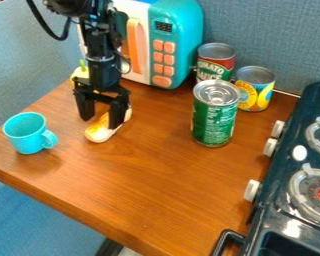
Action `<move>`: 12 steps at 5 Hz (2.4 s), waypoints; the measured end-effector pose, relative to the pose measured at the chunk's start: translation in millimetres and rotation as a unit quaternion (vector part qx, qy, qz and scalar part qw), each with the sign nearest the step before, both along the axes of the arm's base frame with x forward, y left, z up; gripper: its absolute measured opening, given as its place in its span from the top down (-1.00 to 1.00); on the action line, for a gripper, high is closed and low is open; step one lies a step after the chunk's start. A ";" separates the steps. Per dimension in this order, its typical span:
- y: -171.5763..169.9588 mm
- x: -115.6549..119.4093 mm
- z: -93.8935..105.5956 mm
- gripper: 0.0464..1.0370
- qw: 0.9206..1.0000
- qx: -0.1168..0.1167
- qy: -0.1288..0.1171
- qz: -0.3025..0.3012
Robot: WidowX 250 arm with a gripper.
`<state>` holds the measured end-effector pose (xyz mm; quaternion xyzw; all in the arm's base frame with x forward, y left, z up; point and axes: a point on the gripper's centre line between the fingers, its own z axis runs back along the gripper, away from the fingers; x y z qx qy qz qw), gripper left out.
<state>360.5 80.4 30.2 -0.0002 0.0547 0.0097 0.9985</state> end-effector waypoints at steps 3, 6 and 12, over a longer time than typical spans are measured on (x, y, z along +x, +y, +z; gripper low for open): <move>-4.4 -0.2 -13.0 -0.37 1.000 0.026 0.007 -0.006; -25.0 -22.5 79.0 -0.32 0.996 0.003 -0.072 -0.055; -153.0 -88.8 24.0 -0.32 0.997 -0.022 0.014 -0.076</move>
